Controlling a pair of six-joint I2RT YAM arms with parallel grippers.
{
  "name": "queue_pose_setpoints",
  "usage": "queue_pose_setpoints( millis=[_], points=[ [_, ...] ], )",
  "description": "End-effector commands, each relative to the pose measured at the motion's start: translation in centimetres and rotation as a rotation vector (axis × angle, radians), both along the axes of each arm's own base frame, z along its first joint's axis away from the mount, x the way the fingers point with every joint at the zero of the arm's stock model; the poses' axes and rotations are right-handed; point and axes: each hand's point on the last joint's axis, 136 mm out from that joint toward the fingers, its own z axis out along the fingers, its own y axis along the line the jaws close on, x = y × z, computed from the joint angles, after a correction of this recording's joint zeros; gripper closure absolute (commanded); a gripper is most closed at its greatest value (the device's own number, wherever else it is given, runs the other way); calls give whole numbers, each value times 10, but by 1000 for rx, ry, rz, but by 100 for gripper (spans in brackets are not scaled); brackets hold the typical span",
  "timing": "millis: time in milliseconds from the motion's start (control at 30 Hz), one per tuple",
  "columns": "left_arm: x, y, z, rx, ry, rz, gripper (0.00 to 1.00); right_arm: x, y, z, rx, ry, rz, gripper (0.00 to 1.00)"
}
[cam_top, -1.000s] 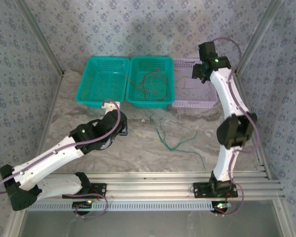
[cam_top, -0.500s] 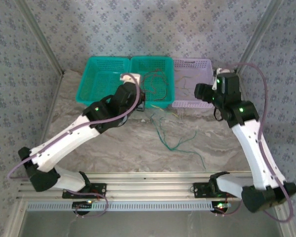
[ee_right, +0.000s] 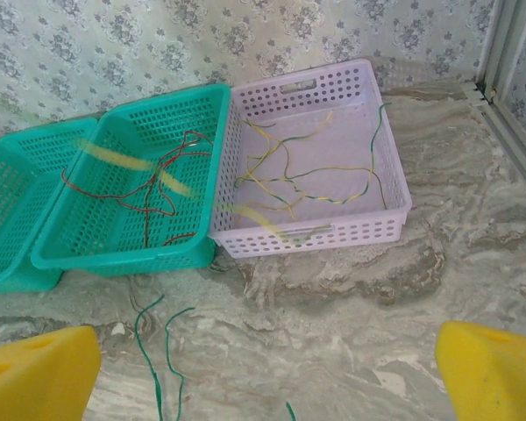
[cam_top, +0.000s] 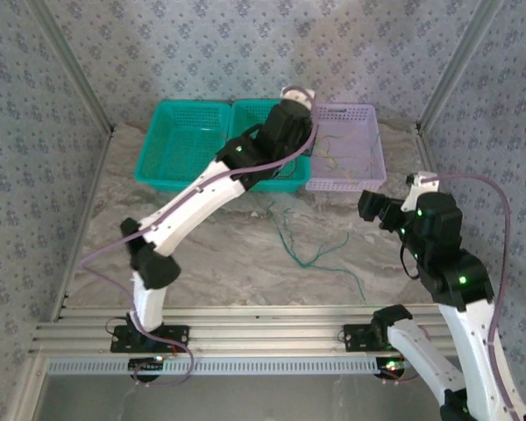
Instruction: Untangle the cables
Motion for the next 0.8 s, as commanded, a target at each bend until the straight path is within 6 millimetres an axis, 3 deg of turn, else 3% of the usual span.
queue_pose_setpoints(
  millis=[0, 133, 400, 533, 767],
  points=[
    [10, -12, 20, 26, -55, -31, 100, -23, -9, -11, -2, 12, -17, 0],
    [35, -42, 1, 40, -106, -52, 100, -46, -13, -9, 13, -31, -3, 0],
    [84, -70, -29, -57, -193, 9, 100, -90, -2, -2, 52, -109, 128, 0],
    [106, -89, -58, -49, -276, 33, 100, -109, 5, -7, 85, -107, 189, 0],
    [127, -102, -103, 3, -353, 73, 100, -133, 11, -23, 145, -100, 236, 0]
  ],
)
